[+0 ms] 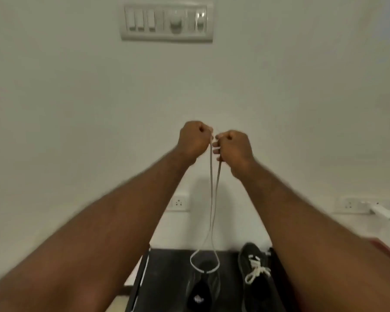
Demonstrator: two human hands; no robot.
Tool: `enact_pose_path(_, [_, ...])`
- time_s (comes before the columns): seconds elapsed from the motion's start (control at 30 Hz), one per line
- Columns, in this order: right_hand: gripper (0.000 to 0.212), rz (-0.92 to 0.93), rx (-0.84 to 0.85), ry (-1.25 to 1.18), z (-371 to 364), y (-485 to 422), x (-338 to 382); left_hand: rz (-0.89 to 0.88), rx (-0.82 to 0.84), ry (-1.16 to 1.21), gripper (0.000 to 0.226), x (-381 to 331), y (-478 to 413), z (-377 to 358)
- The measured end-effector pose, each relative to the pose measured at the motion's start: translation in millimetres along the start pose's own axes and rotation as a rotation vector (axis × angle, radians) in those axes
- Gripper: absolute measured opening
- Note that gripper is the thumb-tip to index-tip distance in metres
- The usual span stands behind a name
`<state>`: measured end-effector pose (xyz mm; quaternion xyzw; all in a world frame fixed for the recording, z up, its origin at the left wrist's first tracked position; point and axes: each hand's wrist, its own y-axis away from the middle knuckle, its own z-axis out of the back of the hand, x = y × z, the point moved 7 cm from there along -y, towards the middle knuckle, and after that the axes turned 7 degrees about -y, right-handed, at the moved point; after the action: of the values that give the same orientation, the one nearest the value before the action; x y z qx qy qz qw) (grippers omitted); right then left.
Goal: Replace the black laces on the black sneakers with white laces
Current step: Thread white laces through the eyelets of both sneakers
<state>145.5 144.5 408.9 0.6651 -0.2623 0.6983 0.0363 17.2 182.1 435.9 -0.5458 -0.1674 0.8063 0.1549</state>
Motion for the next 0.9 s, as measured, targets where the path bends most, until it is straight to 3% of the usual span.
enact_pose_path(0.1, [0.016, -0.246, -0.042, -0.192, 16, 12, -49, 0.180, 0.041, 0.000, 0.019, 46, 16, -6])
enact_pose_path(0.2, [0.011, 0.051, -0.384, 0.082, 63, 19, -73, 0.159, -0.033, -0.426, 0.019, 94, 25, 6])
enact_pose_path(0.23, [0.014, 0.145, -0.382, 0.195, 65, 25, -79, 0.125, -0.080, -0.533, 0.023, 105, 32, 12])
enact_pose_path(0.3, [0.017, 0.110, -0.164, 0.359, 51, 35, -123, 0.027, -0.018, -0.789, 0.022, 140, 51, 1])
enact_pose_path(0.4, [0.016, -0.289, 0.087, 0.410, 42, 61, -221, 0.041, 0.273, -1.033, 0.019, 209, 82, -31])
enact_pose_path(0.5, [0.025, -0.505, 0.075, 0.417, 50, 86, -298, 0.196, 0.475, -0.917, 0.028, 282, 117, -58])
enact_pose_path(0.6, [0.024, -0.595, 0.231, 0.490, 40, 98, -359, 0.359, 0.564, -0.696, 0.028, 338, 147, -89])
enact_pose_path(0.7, [0.024, -0.540, 0.415, 0.723, 27, 107, -395, 0.466, 0.593, -0.569, 0.024, 379, 164, -110])
enact_pose_path(0.8, [0.036, -0.494, 0.561, 0.789, 12, 113, -414, 0.482, 0.609, -0.551, 0.025, 404, 166, -124])
enact_pose_path(0.9, [0.029, -0.430, 0.643, 0.901, 2, 113, -430, 0.503, 0.587, -0.540, 0.024, 422, 163, -129])
